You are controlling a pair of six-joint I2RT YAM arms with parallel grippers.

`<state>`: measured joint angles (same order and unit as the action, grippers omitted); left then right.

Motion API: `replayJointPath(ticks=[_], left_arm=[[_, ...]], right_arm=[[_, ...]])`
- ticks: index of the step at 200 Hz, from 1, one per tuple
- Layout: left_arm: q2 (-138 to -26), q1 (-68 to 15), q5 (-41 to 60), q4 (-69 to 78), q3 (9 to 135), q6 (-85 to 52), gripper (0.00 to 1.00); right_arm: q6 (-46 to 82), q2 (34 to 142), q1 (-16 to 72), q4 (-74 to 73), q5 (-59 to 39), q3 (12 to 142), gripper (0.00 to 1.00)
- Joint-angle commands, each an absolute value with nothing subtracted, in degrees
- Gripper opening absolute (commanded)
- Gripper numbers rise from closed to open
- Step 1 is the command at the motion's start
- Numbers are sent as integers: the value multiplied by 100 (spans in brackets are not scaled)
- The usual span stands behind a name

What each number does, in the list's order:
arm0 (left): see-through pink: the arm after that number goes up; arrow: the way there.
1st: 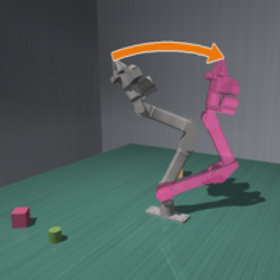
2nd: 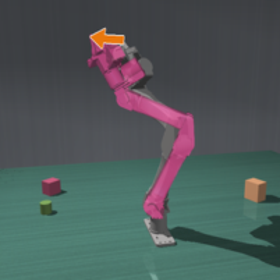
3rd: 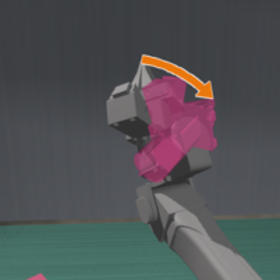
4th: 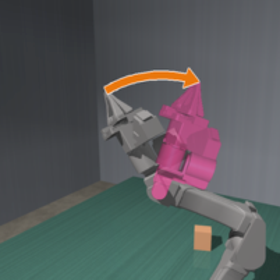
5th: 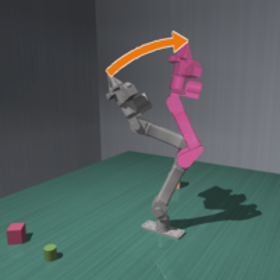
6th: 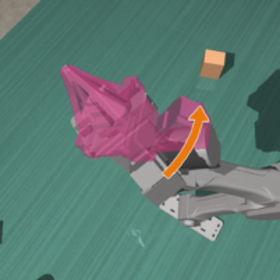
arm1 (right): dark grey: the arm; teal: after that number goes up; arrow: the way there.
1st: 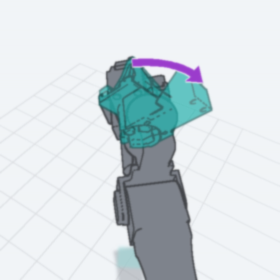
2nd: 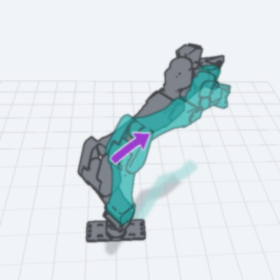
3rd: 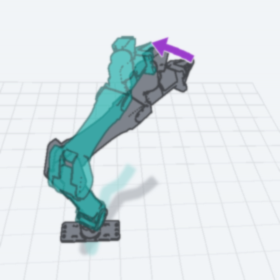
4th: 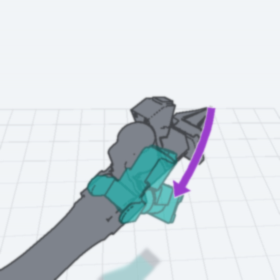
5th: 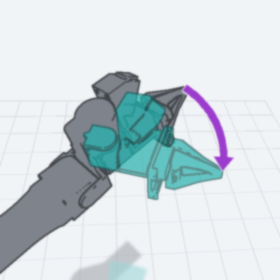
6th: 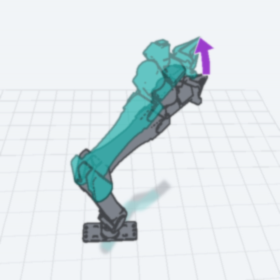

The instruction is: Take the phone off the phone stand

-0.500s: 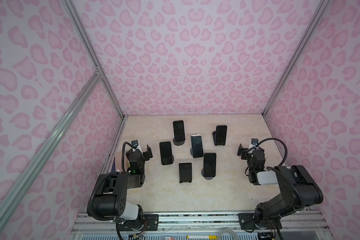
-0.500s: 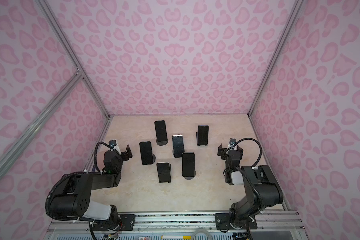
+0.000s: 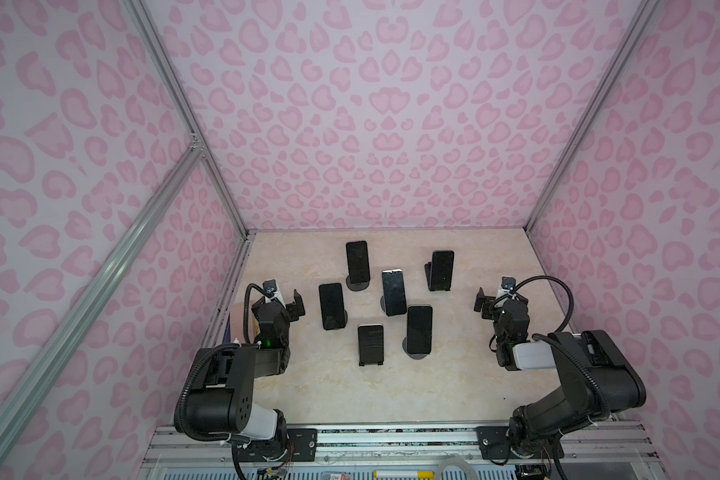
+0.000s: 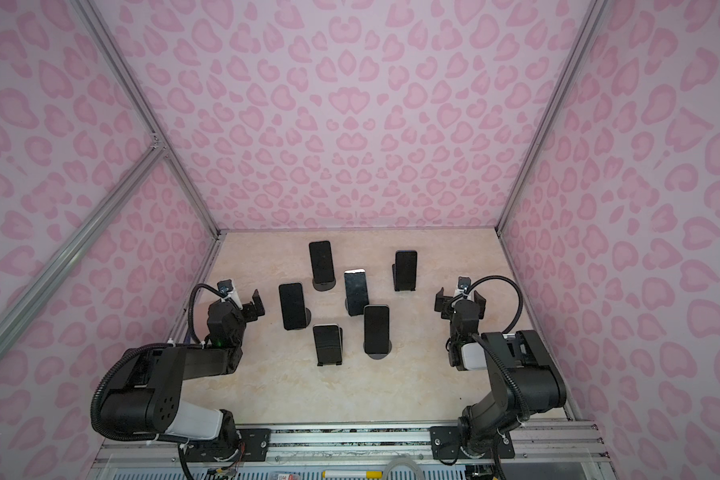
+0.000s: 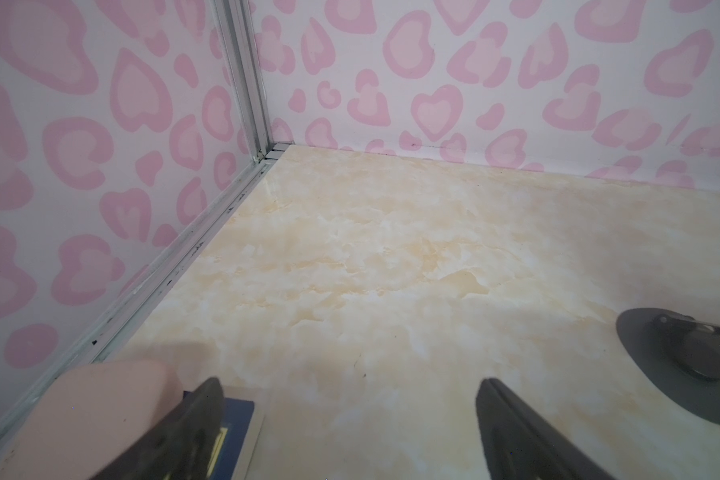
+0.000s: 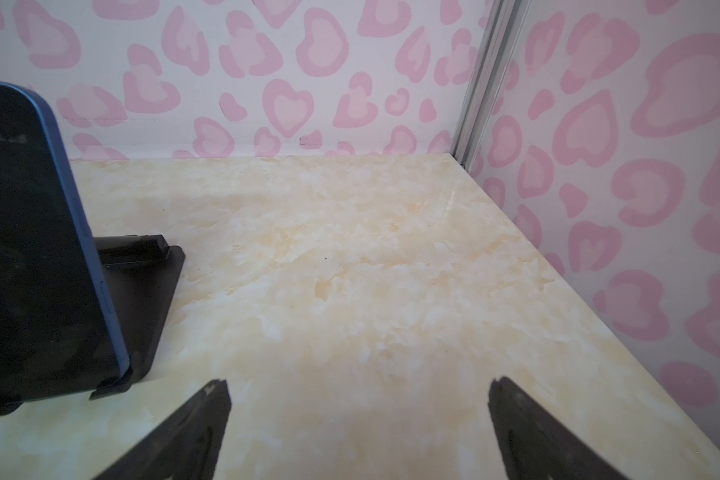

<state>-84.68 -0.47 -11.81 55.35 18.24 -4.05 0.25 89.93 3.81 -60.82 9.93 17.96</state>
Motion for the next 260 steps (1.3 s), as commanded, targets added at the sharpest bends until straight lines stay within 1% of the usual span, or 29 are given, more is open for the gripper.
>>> replayJointPath(ticks=[1, 21, 184, 210, 260], left_arm=[[-8451, -44, -1175, 5712, 1843, -404, 98], [-8446, -44, -1172, 5717, 1841, -398, 98], [-8451, -44, -1178, 5709, 1845, -400, 98], [-8455, -42, -1173, 5710, 1838, -403, 98], [-8444, -44, -1170, 5721, 1836, -404, 98]], right_arm=[[-114, 9013, 485, -6411, 1279, 1681, 100], [-149, 9025, 536, -6544, 1397, 1633, 100], [-147, 9026, 537, -6524, 1384, 1635, 100], [-189, 9044, 604, -6697, 1546, 1571, 100], [-109, 9018, 511, -6444, 1334, 1678, 100]])
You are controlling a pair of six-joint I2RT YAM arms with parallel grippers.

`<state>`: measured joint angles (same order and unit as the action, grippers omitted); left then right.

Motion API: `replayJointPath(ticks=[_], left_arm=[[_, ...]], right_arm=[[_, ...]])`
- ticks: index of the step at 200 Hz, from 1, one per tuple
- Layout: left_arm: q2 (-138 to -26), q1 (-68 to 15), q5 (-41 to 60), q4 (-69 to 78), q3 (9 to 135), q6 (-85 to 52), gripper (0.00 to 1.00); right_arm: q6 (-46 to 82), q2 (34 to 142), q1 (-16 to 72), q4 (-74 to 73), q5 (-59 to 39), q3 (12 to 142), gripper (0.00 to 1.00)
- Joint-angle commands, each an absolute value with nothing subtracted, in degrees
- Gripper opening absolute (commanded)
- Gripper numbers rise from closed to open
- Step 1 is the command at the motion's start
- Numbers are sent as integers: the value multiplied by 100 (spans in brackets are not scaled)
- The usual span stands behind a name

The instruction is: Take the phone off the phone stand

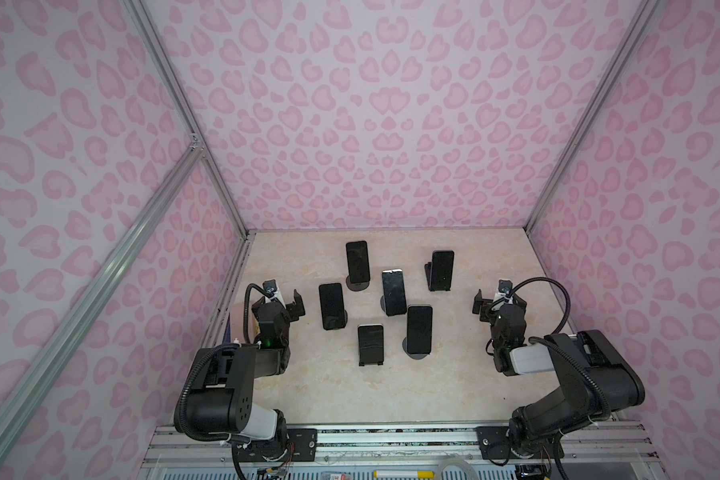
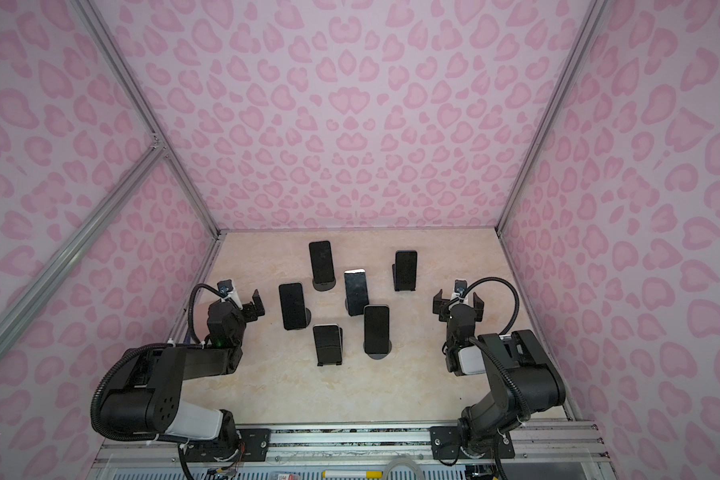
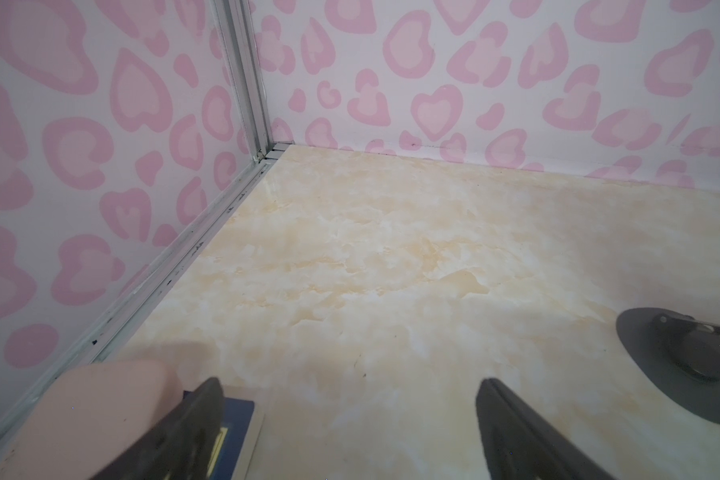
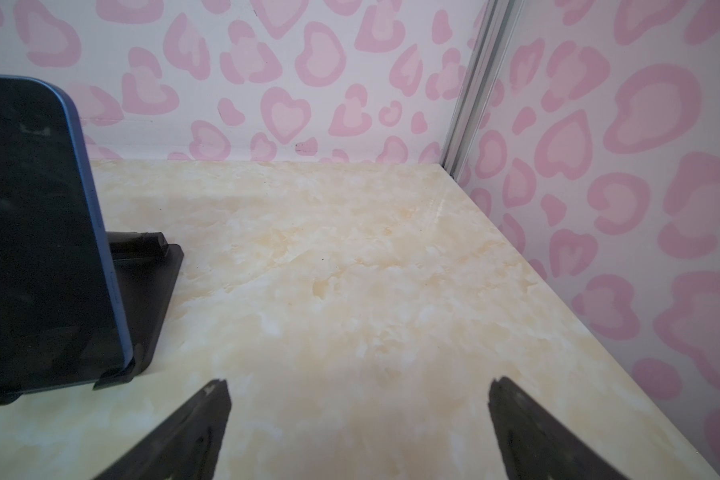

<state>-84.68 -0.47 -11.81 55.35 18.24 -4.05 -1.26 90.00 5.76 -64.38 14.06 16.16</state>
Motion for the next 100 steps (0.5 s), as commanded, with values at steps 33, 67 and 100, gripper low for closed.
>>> replayJointPath(ticks=[33, 67, 100], left_arm=[[-8442, -44, -1172, 5718, 1835, -407, 98], [-8440, -44, -1174, 5720, 1833, -400, 98], [-8445, -37, -1178, 5715, 1829, -398, 98]], right_arm=[[-70, 9008, 437, -6283, 1169, 1749, 100], [-70, 9009, 431, -6278, 1164, 1756, 100], [-70, 9009, 438, -6280, 1168, 1745, 100]])
